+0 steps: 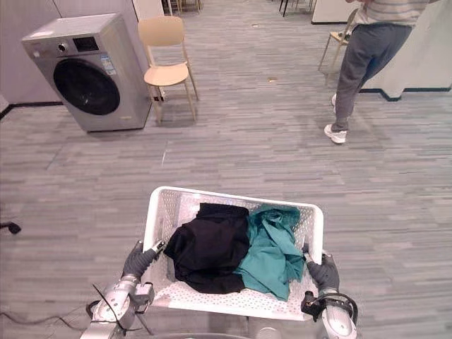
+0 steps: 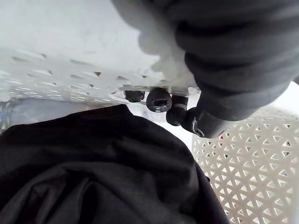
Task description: Pick up the laundry basket with both hands and put the clothes into the washing machine.
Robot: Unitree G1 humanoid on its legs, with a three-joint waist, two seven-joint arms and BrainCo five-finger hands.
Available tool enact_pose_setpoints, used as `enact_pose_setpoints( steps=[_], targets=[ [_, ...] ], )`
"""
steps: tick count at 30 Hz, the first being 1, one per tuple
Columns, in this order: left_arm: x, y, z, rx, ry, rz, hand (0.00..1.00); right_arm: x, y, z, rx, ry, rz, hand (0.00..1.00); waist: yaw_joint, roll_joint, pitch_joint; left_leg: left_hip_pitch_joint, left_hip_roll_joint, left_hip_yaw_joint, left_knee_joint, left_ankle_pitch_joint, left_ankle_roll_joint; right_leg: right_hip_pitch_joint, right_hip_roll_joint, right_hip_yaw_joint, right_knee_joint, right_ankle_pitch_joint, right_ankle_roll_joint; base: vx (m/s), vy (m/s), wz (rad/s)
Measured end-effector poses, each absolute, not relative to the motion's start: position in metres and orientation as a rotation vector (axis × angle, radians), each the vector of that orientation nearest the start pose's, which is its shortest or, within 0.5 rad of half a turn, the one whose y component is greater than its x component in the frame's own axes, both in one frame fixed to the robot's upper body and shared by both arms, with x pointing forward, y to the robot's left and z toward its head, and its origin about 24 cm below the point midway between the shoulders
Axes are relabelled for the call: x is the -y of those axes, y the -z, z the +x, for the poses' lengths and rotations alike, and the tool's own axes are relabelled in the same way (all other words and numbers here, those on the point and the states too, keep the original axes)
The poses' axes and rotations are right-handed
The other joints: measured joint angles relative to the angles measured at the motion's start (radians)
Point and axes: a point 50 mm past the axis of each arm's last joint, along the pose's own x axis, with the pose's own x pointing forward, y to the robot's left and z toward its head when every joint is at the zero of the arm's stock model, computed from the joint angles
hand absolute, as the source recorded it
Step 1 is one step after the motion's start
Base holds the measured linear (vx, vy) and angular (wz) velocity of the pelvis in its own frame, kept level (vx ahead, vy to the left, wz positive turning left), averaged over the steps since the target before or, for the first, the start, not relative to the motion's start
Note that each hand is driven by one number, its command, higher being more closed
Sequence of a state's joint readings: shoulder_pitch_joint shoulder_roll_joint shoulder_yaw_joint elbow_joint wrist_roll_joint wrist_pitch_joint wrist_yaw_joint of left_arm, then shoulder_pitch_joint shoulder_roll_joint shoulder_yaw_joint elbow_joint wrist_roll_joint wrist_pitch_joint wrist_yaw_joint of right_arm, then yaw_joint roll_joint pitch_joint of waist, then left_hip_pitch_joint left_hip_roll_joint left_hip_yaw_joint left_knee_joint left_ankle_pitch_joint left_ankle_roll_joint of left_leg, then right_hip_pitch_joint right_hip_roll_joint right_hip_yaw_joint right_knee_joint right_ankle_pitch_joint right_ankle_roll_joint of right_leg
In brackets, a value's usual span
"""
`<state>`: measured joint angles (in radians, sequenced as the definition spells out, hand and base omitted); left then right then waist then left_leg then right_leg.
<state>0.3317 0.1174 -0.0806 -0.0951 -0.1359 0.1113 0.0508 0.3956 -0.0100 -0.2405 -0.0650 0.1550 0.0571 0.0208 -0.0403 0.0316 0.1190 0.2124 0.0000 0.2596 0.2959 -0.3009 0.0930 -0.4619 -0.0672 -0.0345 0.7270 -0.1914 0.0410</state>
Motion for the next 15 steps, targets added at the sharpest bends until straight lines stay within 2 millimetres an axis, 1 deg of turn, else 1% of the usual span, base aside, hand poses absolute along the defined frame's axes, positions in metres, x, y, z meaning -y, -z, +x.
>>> enact_pose_setpoints(
  steps=[1, 2, 3, 4, 5, 6, 7, 8, 9, 10, 11, 12, 13, 14, 15],
  targets=[
    [-0.172, 0.015, 0.180, -0.342, -0.051, -0.018, 1.00, 0.228, 0.022, 0.150, -0.335, 0.344, 0.103, 1.00, 0.002, -0.008, -0.003, 0.043, -0.001, -0.001, -0.025, -0.014, -0.026, 0.006, 0.015, -0.001, -0.203, 0.047, -0.013, 0.94, -0.131, 0.35],
    [-0.172, 0.015, 0.181, -0.341, -0.053, -0.018, 1.00, 0.228, 0.022, 0.151, -0.333, 0.350, 0.100, 1.00, 0.000, -0.027, -0.012, 0.100, -0.001, -0.018, -0.037, -0.044, -0.076, 0.012, 0.036, 0.035, -0.345, 0.161, -0.045, 0.81, -0.153, 0.42],
    [-0.167, 0.021, 0.181, -0.361, -0.047, -0.033, 1.00, 0.229, 0.023, 0.151, -0.344, 0.356, 0.091, 1.00, -0.006, -0.019, -0.018, 0.141, 0.020, -0.049, -0.030, -0.053, -0.092, 0.021, 0.062, 0.054, -0.281, 0.242, -0.055, 0.82, -0.171, 0.33],
    [-0.163, 0.024, 0.182, -0.377, -0.051, -0.048, 1.00, 0.233, 0.024, 0.150, -0.356, 0.360, 0.075, 1.00, -0.002, -0.001, -0.025, 0.152, 0.041, -0.071, -0.009, -0.046, -0.102, 0.019, 0.075, 0.035, -0.224, 0.196, -0.065, 0.65, -0.161, 0.32],
    [-0.162, 0.024, 0.183, -0.376, -0.055, -0.053, 1.00, 0.236, 0.021, 0.152, -0.350, 0.357, 0.058, 1.00, -0.001, -0.002, -0.026, 0.136, 0.060, -0.101, 0.090, 0.003, -0.150, 0.019, 0.075, 0.012, -0.128, 0.120, -0.083, 0.77, -0.196, 0.15],
    [-0.160, 0.024, 0.184, -0.372, -0.059, -0.063, 1.00, 0.237, 0.018, 0.154, -0.333, 0.355, 0.052, 1.00, 0.003, 0.003, -0.028, 0.087, 0.082, -0.128, 0.233, 0.099, -0.151, 0.038, 0.085, -0.011, -0.079, 0.076, -0.113, 0.89, -0.230, 0.20],
    [-0.160, 0.024, 0.184, -0.370, -0.063, -0.067, 1.00, 0.237, 0.017, 0.153, -0.331, 0.354, 0.051, 1.00, 0.002, 0.006, -0.027, 0.044, 0.100, -0.141, 0.327, 0.184, -0.161, 0.071, 0.089, -0.020, -0.086, 0.054, -0.124, 0.85, -0.201, 0.15],
    [-0.160, 0.024, 0.184, -0.370, -0.066, -0.069, 1.00, 0.234, 0.017, 0.153, -0.332, 0.345, 0.053, 1.00, 0.001, 0.018, -0.022, -0.063, 0.136, -0.191, 0.541, 0.390, -0.206, 0.159, 0.110, -0.025, -0.146, 0.025, -0.136, 0.79, -0.155, 0.18],
    [-0.160, 0.023, 0.185, -0.366, -0.066, -0.073, 1.00, 0.234, 0.017, 0.154, -0.328, 0.346, 0.053, 1.00, 0.003, 0.038, -0.010, -0.181, 0.184, -0.229, 0.791, 0.410, -0.215, 0.255, 0.147, -0.033, -0.222, 0.018, -0.143, 0.62, -0.095, 0.06],
    [-0.160, 0.024, 0.185, -0.367, -0.069, -0.074, 1.00, 0.233, 0.016, 0.155, -0.326, 0.344, 0.053, 1.00, 0.012, 0.040, -0.007, -0.238, 0.199, -0.231, 0.897, 0.401, -0.208, 0.297, 0.161, -0.028, -0.255, 0.015, -0.147, 0.57, -0.064, -0.33],
    [-0.163, 0.025, 0.182, -0.372, -0.080, -0.076, 1.00, 0.231, 0.017, 0.155, -0.328, 0.332, 0.051, 1.00, 0.035, 0.039, -0.004, -0.331, 0.212, -0.227, 1.012, 0.357, -0.166, 0.377, 0.175, -0.007, -0.317, 0.011, -0.154, 0.44, -0.043, -0.52],
    [-0.164, 0.026, 0.181, -0.374, -0.085, -0.077, 1.00, 0.229, 0.017, 0.156, -0.328, 0.327, 0.049, 1.00, 0.045, 0.036, -0.001, -0.367, 0.212, -0.218, 1.027, 0.330, -0.144, 0.416, 0.175, 0.004, -0.347, 0.009, -0.158, 0.54, -0.031, -0.63],
    [-0.164, 0.026, 0.179, -0.379, -0.088, -0.078, 1.00, 0.230, 0.017, 0.154, -0.332, 0.333, 0.041, 1.00, 0.062, 0.031, 0.003, -0.421, 0.228, -0.177, 0.980, 0.263, -0.119, 0.486, 0.173, 0.032, -0.409, 0.009, -0.158, 0.49, 0.001, -0.51],
    [-0.164, 0.027, 0.179, -0.379, -0.088, -0.079, 1.00, 0.229, 0.015, 0.154, -0.328, 0.334, 0.036, 1.00, 0.074, 0.030, 0.007, -0.456, 0.255, -0.115, 0.847, 0.204, -0.110, 0.540, 0.167, 0.053, -0.459, 0.009, -0.158, 0.46, 0.017, -0.47],
    [-0.164, 0.027, 0.179, -0.379, -0.088, -0.082, 1.00, 0.230, 0.014, 0.153, -0.324, 0.336, 0.032, 1.00, 0.077, 0.035, 0.007, -0.463, 0.265, -0.085, 0.764, 0.183, -0.106, 0.560, 0.166, 0.064, -0.475, 0.008, -0.158, 0.43, 0.058, -0.43]
  ],
)
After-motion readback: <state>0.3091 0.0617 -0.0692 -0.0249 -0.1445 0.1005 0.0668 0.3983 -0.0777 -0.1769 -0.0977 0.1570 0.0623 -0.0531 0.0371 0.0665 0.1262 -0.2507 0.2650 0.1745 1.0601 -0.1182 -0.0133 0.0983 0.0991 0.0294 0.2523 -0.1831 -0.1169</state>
